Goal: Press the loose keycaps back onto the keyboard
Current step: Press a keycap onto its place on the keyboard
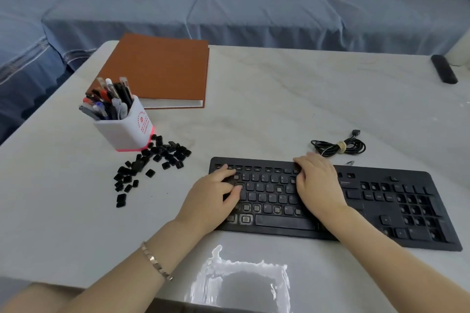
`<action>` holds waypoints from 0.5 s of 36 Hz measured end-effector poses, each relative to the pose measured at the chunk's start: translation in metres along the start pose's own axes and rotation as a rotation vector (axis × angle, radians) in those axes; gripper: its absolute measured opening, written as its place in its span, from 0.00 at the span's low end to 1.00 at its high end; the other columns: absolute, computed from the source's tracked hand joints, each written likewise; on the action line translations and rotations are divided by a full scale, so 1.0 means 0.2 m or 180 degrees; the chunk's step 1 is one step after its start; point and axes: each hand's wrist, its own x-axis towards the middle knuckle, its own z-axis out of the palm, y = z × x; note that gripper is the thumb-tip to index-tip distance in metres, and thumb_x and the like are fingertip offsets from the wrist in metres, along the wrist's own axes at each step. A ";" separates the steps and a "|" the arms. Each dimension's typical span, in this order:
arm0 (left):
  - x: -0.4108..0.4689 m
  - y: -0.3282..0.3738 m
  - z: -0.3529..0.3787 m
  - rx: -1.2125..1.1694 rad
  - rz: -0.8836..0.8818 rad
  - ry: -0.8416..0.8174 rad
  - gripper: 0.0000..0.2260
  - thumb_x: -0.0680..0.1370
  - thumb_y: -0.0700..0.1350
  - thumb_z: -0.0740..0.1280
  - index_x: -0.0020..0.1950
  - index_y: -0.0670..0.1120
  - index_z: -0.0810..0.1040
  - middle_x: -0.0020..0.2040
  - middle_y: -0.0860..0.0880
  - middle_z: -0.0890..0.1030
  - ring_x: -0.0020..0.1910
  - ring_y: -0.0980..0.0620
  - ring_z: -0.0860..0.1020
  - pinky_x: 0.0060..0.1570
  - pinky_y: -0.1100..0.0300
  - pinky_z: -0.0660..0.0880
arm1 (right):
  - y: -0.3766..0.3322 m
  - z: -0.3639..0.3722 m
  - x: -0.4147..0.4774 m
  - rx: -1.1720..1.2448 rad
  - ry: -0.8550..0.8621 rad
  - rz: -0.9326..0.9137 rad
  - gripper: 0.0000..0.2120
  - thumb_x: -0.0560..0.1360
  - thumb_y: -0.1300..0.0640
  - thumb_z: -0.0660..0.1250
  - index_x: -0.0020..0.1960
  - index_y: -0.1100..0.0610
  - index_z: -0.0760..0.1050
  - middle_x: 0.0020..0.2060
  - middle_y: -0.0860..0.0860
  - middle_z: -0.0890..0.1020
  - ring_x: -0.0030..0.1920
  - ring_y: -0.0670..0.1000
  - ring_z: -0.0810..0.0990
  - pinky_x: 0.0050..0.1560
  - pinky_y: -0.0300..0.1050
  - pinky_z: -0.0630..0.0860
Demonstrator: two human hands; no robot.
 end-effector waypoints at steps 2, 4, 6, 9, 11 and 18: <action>-0.04 -0.03 -0.04 -0.0189 -0.0205 0.0178 0.12 0.80 0.44 0.62 0.46 0.42 0.85 0.62 0.55 0.77 0.63 0.67 0.67 0.54 0.84 0.55 | -0.08 0.01 0.00 0.0181 -0.0041 -0.0169 0.12 0.73 0.66 0.62 0.54 0.63 0.79 0.52 0.57 0.81 0.61 0.60 0.73 0.64 0.51 0.64; -0.07 -0.06 -0.10 -0.0219 -0.0452 0.0420 0.09 0.79 0.42 0.64 0.51 0.43 0.84 0.57 0.53 0.79 0.58 0.61 0.73 0.51 0.83 0.57 | -0.18 0.02 0.01 0.0348 -0.0204 -0.0343 0.12 0.74 0.65 0.63 0.56 0.61 0.79 0.54 0.54 0.79 0.62 0.55 0.71 0.64 0.42 0.60; -0.08 -0.14 -0.16 0.0012 -0.0647 0.0609 0.10 0.78 0.39 0.65 0.56 0.42 0.82 0.58 0.51 0.79 0.59 0.53 0.75 0.55 0.77 0.59 | -0.30 0.04 0.03 0.0501 -0.0393 -0.0591 0.13 0.76 0.62 0.61 0.58 0.58 0.78 0.56 0.51 0.78 0.62 0.50 0.70 0.62 0.34 0.57; -0.06 -0.29 -0.22 0.0513 -0.0754 0.0772 0.14 0.74 0.35 0.68 0.60 0.40 0.80 0.64 0.45 0.76 0.63 0.44 0.74 0.64 0.58 0.64 | -0.49 0.07 0.06 0.0578 -0.0719 -0.0929 0.14 0.78 0.61 0.59 0.61 0.57 0.76 0.59 0.49 0.77 0.63 0.48 0.69 0.60 0.30 0.57; -0.03 -0.37 -0.26 0.0712 -0.0852 0.0744 0.17 0.72 0.35 0.70 0.62 0.40 0.78 0.65 0.42 0.75 0.63 0.40 0.74 0.63 0.49 0.67 | -0.61 0.11 0.09 0.0623 -0.0890 -0.1060 0.15 0.78 0.61 0.58 0.63 0.57 0.74 0.60 0.49 0.76 0.63 0.48 0.69 0.61 0.33 0.60; 0.00 -0.51 -0.29 0.0776 -0.0728 0.0495 0.11 0.73 0.39 0.71 0.54 0.40 0.82 0.52 0.44 0.81 0.50 0.40 0.77 0.49 0.49 0.73 | -0.90 0.27 0.21 0.0550 -0.1438 -0.1168 0.20 0.77 0.61 0.59 0.69 0.56 0.67 0.68 0.50 0.66 0.68 0.51 0.65 0.67 0.45 0.63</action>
